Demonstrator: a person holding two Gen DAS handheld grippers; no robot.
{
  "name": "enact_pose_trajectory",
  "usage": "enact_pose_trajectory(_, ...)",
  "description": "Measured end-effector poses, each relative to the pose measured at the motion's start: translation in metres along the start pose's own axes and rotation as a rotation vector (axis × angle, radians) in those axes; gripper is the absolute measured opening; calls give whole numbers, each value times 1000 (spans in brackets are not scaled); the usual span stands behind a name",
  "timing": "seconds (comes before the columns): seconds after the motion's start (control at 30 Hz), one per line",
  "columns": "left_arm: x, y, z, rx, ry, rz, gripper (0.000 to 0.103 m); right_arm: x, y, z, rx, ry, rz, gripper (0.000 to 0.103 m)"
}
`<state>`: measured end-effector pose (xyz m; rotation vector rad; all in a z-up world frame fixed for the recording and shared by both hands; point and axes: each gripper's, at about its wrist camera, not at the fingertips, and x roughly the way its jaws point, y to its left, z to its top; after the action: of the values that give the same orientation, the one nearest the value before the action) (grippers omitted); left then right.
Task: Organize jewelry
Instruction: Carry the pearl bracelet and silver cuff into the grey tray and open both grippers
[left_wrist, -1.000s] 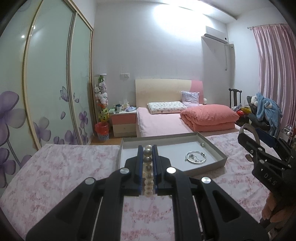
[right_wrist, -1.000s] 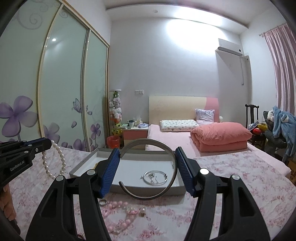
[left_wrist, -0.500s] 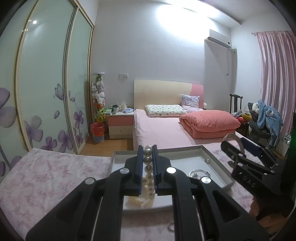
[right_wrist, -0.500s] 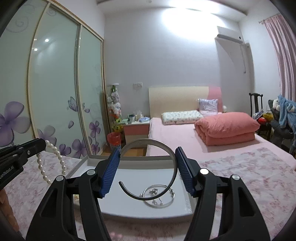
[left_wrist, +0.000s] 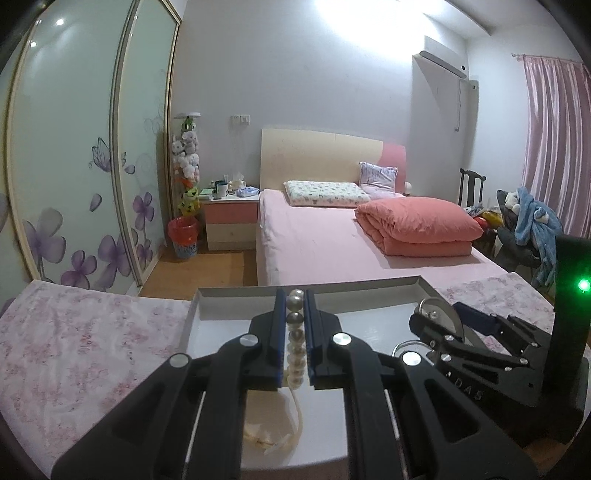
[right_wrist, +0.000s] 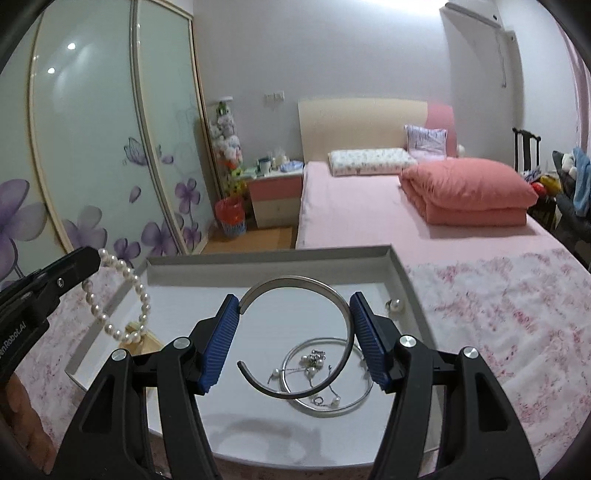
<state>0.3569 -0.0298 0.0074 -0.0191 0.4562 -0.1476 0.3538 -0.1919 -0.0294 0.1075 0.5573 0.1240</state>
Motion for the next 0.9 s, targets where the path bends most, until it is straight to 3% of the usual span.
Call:
enact_pose_trajectory(0.17,14,4,-2,-6,23,3,10,4,0,-4,2,41,2,65)
enact_pose_trajectory(0.23,18,8,-3,-26,34,3,11,2,1,-4,1,34,0,72)
enact_pose_trajectory(0.43,18,17,-3,-62,37,7,12,-7,-1,1,4,2,-1,73)
enact_pose_trajectory(0.67,-7,29,-6,-71,23,18,12,-28,-8,1,15,-23,-3,73)
enact_pose_trajectory(0.9,-55,28,-25,-69,27,-30,12,-64,-5,-12,-8,-51,0,73)
